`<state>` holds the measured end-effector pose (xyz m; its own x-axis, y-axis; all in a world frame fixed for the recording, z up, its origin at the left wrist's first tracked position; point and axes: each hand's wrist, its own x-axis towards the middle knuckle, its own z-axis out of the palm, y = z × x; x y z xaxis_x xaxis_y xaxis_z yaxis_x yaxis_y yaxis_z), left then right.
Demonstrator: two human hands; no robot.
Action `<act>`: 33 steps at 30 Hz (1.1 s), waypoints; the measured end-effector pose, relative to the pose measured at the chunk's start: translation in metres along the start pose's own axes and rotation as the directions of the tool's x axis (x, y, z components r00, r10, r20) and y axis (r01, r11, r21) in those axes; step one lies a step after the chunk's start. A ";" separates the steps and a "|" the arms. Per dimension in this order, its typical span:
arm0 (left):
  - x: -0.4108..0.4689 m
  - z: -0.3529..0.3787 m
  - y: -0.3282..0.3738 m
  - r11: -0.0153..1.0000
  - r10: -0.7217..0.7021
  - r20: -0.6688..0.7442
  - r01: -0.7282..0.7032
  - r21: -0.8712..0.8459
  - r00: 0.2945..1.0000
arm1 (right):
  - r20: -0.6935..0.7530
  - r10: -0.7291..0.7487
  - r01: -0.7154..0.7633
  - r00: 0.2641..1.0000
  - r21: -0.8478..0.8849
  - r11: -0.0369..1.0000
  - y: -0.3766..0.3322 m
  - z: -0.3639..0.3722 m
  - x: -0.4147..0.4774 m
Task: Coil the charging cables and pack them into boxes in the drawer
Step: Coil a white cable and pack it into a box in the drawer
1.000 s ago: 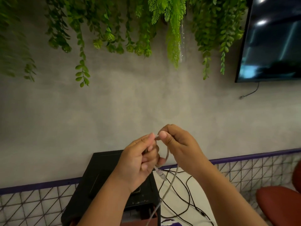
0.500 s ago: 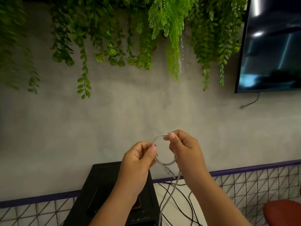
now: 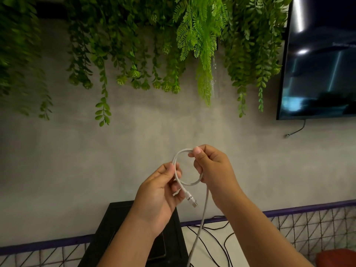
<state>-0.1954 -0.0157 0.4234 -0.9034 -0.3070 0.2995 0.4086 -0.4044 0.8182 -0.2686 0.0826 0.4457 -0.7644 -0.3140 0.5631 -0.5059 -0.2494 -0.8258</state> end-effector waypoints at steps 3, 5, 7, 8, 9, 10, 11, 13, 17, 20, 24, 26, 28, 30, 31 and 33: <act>-0.002 0.001 0.000 0.980 0.069 -0.037 -0.061 0.190 0.997 | -0.023 -0.050 0.049 0.998 -0.045 0.998 -0.003 0.001 0.002; -0.002 0.001 -0.003 0.832 0.222 -0.075 -0.148 0.534 0.972 | -0.028 -0.076 0.074 0.997 -0.078 0.994 -0.004 0.001 0.002; -0.002 0.000 -0.004 0.639 0.361 -0.076 -0.187 0.746 0.929 | -0.020 -0.085 0.082 0.996 -0.116 0.990 -0.005 0.001 0.001; -0.003 -0.001 -0.003 0.591 0.387 -0.060 -0.198 0.782 0.920 | -0.014 -0.081 0.079 0.997 -0.120 0.990 -0.006 0.001 0.001; -0.004 -0.002 -0.001 0.561 0.401 -0.039 -0.212 0.800 0.915 | -0.011 -0.075 0.073 0.997 -0.114 0.991 -0.006 0.000 0.000; -0.005 -0.003 0.002 0.539 0.416 -0.015 -0.233 0.809 0.909 | -0.009 -0.067 0.066 0.998 -0.102 0.993 -0.006 0.000 0.000; -0.006 -0.005 0.003 0.523 0.433 0.002 -0.253 0.814 0.902 | -0.006 -0.060 0.059 0.998 -0.087 0.994 -0.006 0.000 -0.001; -0.006 -0.007 0.006 0.503 0.492 0.006 -0.290 0.814 0.871 | 0.015 -0.043 0.044 0.999 -0.047 0.998 -0.007 0.000 -0.004; -0.004 -0.006 0.011 0.662 0.560 -0.097 -0.375 0.649 0.822 | 0.098 -0.015 0.012 0.995 0.034 0.999 -0.008 0.006 -0.014; -0.005 0.000 0.015 0.889 0.423 -0.179 -0.370 0.268 0.888 | 0.102 -0.010 0.008 0.995 0.025 1.000 -0.006 0.011 -0.017; -0.011 0.005 0.013 0.971 0.239 -0.114 -0.239 0.011 0.964 | 0.084 0.040 -0.043 0.996 0.043 0.998 -0.003 0.016 -0.020; -0.013 0.004 0.010 0.980 0.197 -0.077 -0.196 0.022 0.977 | 0.057 0.048 -0.053 0.997 0.095 0.994 -0.003 0.014 -0.020; -0.015 -0.001 0.008 0.988 0.146 -0.014 -0.145 0.050 0.989 | 0.026 0.029 -0.032 0.999 0.121 0.992 -0.004 0.009 -0.018; -0.016 -0.005 0.008 0.993 0.075 0.045 -0.079 0.089 0.996 | 0.014 -0.011 0.010 1.000 0.077 0.997 -0.003 0.005 -0.016; -0.016 -0.007 0.008 0.993 0.041 0.061 -0.048 0.104 0.997 | 0.021 -0.043 0.043 0.999 0.024 0.999 -0.002 0.005 -0.014; -0.014 -0.006 0.012 0.994 -0.004 0.065 -0.003 0.112 0.998 | 0.059 -0.118 0.125 0.991 -0.124 0.984 0.001 0.005 -0.013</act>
<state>-0.1772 -0.0216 0.4256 -0.9117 -0.2487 0.3269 0.3940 -0.3045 0.8672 -0.2571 0.0817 0.4383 -0.6743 -0.3355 0.6579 -0.6430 -0.1712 -0.7464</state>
